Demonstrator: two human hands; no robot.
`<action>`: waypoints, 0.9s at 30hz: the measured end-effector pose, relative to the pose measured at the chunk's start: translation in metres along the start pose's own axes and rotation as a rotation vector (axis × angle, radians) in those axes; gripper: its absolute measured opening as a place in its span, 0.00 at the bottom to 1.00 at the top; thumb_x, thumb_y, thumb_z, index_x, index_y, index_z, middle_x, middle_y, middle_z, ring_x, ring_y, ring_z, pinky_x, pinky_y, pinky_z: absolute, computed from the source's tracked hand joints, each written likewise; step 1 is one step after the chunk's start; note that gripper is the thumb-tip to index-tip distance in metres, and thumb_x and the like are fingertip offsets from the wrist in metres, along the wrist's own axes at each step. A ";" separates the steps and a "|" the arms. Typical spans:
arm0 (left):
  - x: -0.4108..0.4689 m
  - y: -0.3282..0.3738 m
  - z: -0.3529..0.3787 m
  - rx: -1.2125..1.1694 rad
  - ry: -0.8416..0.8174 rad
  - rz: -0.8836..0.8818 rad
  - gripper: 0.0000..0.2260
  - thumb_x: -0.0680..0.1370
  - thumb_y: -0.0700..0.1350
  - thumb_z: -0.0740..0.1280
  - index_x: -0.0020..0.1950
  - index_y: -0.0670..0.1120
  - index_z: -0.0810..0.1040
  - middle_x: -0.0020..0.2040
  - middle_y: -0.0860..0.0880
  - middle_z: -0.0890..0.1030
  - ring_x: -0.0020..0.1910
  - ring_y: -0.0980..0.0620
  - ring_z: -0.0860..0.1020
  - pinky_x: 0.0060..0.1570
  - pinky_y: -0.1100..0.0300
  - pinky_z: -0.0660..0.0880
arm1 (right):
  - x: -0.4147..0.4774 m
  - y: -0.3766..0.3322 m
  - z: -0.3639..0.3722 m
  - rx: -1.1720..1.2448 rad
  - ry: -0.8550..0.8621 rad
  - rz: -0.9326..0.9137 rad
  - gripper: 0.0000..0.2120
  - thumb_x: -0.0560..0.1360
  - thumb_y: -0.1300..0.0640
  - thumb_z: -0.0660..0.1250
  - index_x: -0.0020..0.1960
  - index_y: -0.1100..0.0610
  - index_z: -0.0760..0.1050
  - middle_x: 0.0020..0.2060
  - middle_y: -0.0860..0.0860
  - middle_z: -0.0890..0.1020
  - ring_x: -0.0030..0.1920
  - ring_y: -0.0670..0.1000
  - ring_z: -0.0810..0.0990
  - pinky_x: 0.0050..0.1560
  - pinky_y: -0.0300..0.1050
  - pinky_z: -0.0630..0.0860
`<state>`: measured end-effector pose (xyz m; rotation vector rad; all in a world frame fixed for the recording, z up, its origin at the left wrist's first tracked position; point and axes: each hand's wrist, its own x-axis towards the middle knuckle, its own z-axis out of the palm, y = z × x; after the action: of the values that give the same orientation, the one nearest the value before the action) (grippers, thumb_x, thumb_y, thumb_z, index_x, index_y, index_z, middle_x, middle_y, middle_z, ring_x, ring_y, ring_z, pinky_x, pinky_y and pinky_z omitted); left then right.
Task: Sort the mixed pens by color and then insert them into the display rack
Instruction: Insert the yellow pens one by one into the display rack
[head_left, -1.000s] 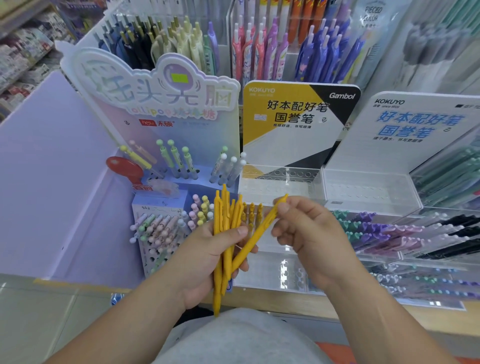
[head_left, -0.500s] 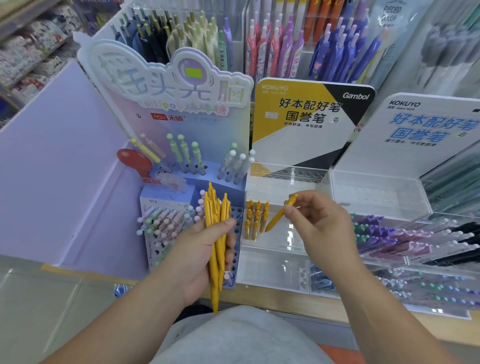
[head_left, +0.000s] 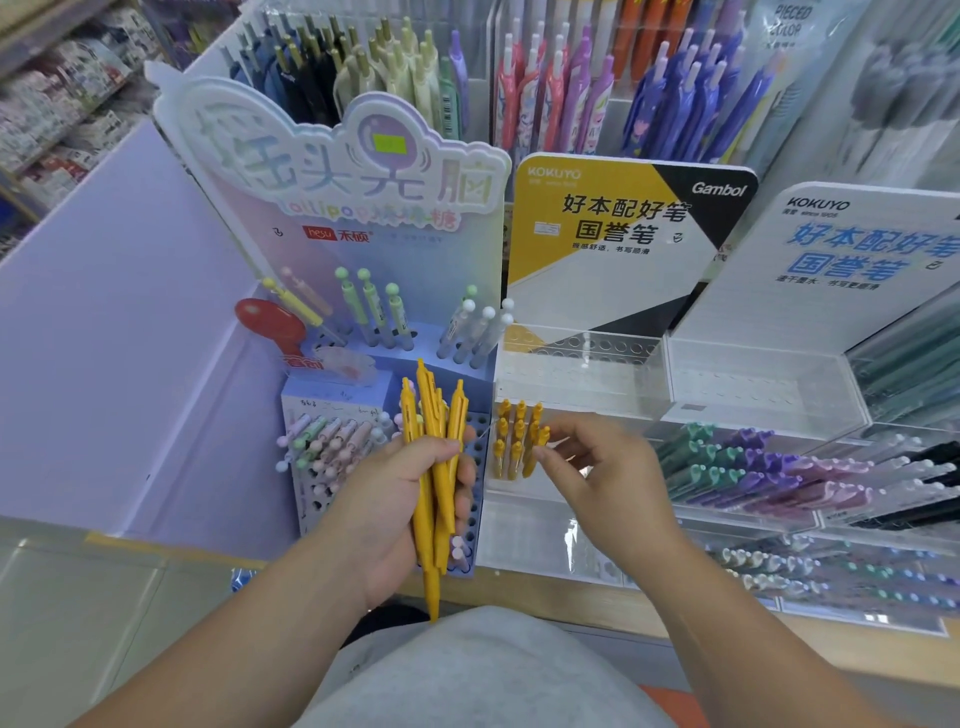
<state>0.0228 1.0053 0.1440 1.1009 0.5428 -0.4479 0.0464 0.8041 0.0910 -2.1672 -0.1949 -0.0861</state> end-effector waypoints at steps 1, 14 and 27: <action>0.000 0.000 0.000 0.002 0.001 0.006 0.11 0.80 0.40 0.62 0.58 0.41 0.81 0.38 0.42 0.78 0.28 0.49 0.74 0.29 0.56 0.72 | 0.000 0.002 0.003 -0.024 -0.007 -0.006 0.09 0.74 0.59 0.74 0.53 0.50 0.83 0.40 0.40 0.81 0.39 0.42 0.80 0.41 0.38 0.78; -0.001 0.003 -0.001 0.027 -0.002 0.017 0.11 0.80 0.40 0.63 0.59 0.40 0.81 0.38 0.42 0.78 0.29 0.49 0.74 0.29 0.56 0.73 | -0.003 0.009 0.012 -0.187 -0.056 0.005 0.07 0.74 0.55 0.74 0.52 0.53 0.82 0.39 0.41 0.81 0.37 0.41 0.78 0.39 0.33 0.74; -0.010 0.008 0.014 0.152 -0.125 0.052 0.10 0.80 0.38 0.62 0.52 0.41 0.84 0.35 0.42 0.80 0.25 0.50 0.72 0.26 0.59 0.70 | -0.002 -0.009 -0.009 0.101 -0.052 0.126 0.14 0.73 0.60 0.74 0.52 0.46 0.75 0.43 0.41 0.82 0.37 0.46 0.80 0.40 0.42 0.79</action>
<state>0.0218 0.9958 0.1607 1.2207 0.3740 -0.5148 0.0433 0.8015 0.1030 -2.0773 -0.0902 0.0508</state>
